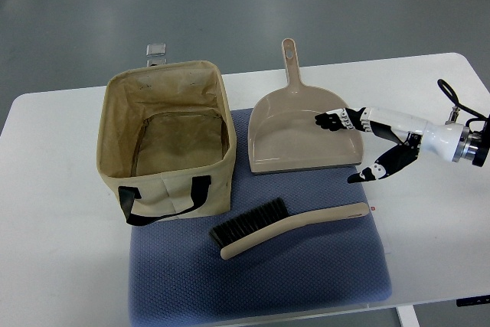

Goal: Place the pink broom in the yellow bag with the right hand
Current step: 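Reach the right hand toward the beige brush handle near the cushion, then close the right hand fingers around the brush handle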

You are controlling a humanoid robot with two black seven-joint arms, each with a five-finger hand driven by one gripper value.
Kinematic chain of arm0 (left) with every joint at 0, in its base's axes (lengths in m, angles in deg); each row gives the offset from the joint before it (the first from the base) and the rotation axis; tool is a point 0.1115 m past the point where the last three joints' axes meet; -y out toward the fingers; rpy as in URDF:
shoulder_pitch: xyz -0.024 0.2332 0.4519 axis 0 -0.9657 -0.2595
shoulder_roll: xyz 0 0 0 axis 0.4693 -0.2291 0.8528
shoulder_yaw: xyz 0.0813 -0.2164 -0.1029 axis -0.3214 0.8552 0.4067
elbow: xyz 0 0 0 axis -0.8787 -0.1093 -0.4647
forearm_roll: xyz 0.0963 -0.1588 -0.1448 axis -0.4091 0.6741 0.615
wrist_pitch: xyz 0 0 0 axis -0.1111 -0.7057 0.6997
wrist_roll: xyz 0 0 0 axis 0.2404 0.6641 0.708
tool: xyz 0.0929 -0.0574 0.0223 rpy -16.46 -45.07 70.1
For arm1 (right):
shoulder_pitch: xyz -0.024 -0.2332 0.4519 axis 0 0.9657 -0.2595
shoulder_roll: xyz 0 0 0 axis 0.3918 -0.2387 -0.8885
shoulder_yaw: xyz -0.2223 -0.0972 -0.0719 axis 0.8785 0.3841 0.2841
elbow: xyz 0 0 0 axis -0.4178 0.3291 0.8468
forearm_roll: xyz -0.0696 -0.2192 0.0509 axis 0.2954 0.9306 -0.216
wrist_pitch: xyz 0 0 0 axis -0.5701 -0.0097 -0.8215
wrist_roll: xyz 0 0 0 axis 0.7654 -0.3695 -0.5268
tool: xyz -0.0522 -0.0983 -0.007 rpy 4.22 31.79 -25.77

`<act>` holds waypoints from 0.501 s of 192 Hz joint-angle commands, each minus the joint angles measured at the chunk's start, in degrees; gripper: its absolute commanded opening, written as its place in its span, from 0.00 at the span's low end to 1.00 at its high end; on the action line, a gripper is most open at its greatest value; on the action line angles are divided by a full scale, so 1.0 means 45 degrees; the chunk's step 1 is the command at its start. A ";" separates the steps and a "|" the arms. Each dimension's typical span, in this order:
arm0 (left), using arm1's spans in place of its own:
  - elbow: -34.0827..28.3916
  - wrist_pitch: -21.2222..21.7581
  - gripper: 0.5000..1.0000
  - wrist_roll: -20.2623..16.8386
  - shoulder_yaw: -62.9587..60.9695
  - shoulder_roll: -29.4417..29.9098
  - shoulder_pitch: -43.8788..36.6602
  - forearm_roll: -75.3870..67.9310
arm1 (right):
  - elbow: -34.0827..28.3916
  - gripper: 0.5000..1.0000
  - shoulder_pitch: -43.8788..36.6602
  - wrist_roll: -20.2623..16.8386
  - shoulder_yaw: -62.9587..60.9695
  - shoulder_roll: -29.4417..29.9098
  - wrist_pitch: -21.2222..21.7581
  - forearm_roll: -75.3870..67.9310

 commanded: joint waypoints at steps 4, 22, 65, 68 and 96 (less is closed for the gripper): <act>0.0000 0.0002 1.00 0.0000 0.0002 0.0000 0.0001 0.0000 | -0.0813 0.85 -0.0021 0.0049 0.1241 -0.0476 -0.1587 0.1425; 0.0000 0.0002 1.00 0.0000 0.0002 0.0000 0.0001 0.0000 | -0.1106 0.85 -0.0021 0.0029 0.2021 -0.0554 -0.2563 0.2323; 0.0000 0.0002 1.00 0.0000 0.0002 0.0000 0.0001 0.0000 | -0.1126 0.85 -0.0021 0.0010 0.3487 -0.0613 -0.4575 0.3789; 0.0000 0.0002 1.00 0.0000 0.0002 0.0000 0.0001 0.0000 | -0.1126 0.85 -0.0021 0.0010 0.3623 -0.0652 -0.4731 0.3905; 0.0000 0.0002 1.00 0.0000 0.0002 0.0000 0.0001 0.0000 | -0.1126 0.85 -0.0060 -0.0088 0.4132 -0.0691 -0.5747 0.4277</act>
